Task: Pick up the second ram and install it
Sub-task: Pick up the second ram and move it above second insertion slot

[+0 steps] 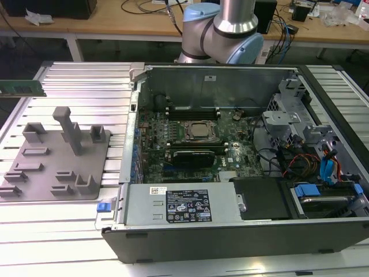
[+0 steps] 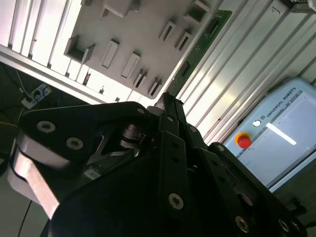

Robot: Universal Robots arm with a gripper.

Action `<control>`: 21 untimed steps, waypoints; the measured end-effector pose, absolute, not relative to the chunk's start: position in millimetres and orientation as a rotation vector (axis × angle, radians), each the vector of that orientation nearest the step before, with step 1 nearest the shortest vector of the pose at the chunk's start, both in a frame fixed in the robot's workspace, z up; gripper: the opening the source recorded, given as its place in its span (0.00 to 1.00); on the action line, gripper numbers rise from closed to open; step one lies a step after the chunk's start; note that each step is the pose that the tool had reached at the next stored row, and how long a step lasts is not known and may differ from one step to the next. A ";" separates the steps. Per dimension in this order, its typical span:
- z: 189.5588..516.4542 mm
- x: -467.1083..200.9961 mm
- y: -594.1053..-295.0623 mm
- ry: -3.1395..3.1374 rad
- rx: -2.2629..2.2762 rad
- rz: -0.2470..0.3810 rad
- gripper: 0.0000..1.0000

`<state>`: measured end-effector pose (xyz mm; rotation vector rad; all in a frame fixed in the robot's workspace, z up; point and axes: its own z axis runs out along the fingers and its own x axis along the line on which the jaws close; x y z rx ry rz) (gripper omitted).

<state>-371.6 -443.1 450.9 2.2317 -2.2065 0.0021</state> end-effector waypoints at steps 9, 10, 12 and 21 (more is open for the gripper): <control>450.8 -348.0 -443.1 -2.207 2.232 0.002 0.09; 450.8 -344.0 -443.1 -2.207 2.232 0.002 0.09; 450.9 -336.0 -443.1 -2.206 2.232 0.002 0.09; 450.8 -302.6 -443.1 -2.207 2.232 0.002 0.09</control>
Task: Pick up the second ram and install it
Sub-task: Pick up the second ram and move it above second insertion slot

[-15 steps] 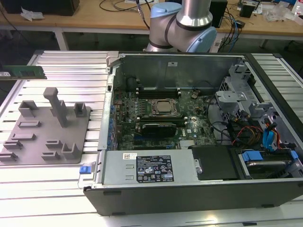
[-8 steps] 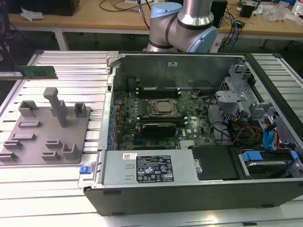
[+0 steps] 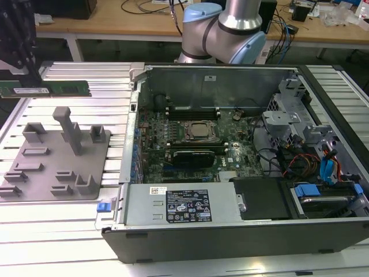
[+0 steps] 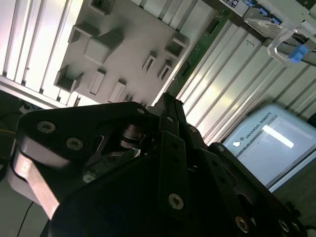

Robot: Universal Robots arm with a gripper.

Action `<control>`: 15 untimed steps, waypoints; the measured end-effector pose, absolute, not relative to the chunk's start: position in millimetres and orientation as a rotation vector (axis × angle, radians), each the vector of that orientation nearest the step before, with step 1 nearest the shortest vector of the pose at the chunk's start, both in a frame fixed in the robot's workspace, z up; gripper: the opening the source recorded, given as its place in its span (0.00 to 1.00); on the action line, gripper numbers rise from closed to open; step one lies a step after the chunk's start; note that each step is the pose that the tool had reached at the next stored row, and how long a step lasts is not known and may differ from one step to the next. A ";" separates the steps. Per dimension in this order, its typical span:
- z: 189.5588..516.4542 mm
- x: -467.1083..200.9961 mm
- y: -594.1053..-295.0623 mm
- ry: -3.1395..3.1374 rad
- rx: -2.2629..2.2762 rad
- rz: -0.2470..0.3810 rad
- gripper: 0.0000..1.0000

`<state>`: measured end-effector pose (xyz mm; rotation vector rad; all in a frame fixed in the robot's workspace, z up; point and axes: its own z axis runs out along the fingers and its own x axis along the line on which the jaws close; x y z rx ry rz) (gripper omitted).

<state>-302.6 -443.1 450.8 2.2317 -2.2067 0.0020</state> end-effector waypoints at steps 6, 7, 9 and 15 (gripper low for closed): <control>450.8 -286.3 -443.1 -2.206 2.232 0.002 0.09; 450.8 -282.9 -443.1 -2.207 2.232 0.002 0.09; 450.8 -273.3 -443.1 -2.207 2.232 0.002 0.09; 449.6 -244.2 -443.1 -2.206 2.232 0.002 0.09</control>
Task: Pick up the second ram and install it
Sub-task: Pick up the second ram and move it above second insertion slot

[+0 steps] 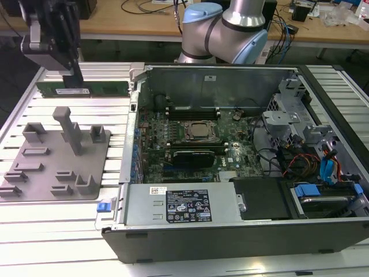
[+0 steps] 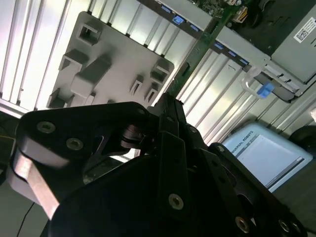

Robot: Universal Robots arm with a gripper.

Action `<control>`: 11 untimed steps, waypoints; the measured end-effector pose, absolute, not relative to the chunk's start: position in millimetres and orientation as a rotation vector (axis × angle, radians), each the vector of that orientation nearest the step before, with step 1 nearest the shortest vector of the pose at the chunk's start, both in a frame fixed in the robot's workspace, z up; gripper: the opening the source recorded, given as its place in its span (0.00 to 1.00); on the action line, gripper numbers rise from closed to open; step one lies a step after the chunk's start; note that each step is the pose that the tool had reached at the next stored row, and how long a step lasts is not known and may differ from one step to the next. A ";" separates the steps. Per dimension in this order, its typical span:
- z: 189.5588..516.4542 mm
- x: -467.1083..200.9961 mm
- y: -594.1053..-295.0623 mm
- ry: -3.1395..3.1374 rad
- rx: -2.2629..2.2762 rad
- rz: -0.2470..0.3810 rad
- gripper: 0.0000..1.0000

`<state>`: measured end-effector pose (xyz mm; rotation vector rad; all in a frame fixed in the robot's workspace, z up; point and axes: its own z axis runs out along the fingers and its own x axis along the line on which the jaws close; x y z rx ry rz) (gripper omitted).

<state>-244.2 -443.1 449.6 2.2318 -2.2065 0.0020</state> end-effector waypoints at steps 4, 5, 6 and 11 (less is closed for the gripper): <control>448.7 -229.5 -443.1 -2.207 2.232 0.002 0.09; 448.4 -223.8 -443.1 -2.206 2.232 0.002 0.09; 448.0 -217.4 -443.1 -2.207 2.232 0.002 0.09; 446.7 -189.8 -443.1 -2.207 2.232 0.002 0.09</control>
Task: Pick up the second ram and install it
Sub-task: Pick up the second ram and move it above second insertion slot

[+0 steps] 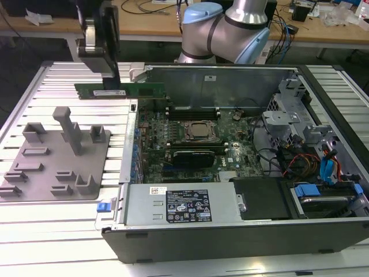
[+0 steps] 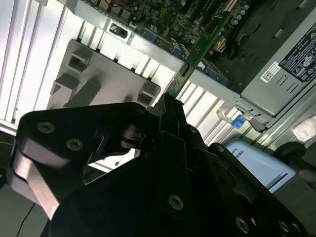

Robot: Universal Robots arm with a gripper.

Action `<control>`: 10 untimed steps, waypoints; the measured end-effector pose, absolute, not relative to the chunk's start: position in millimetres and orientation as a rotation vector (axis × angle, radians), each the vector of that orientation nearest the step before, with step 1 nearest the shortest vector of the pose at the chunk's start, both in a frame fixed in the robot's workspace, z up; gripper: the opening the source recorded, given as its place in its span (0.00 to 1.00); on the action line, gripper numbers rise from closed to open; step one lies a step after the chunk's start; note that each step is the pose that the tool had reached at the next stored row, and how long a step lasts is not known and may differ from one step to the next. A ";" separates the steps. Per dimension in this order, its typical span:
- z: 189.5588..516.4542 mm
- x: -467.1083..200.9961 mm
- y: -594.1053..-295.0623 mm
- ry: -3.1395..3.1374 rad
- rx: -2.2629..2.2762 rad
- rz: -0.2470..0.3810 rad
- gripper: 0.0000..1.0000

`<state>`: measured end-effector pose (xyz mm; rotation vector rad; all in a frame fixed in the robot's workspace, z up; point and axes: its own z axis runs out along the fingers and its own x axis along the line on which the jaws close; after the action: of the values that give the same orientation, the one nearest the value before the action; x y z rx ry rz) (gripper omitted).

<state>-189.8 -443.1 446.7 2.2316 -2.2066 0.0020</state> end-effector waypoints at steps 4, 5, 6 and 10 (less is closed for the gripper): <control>444.7 -168.2 -443.0 -2.207 2.232 0.002 0.09; 444.0 -164.8 -442.8 -2.206 2.232 0.002 0.09; 443.6 -162.7 -442.7 -2.206 2.232 0.002 0.09; 436.1 -147.0 -440.9 -2.205 2.231 0.000 0.09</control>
<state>-147.0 -440.9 436.1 2.2308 -2.2055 -0.0002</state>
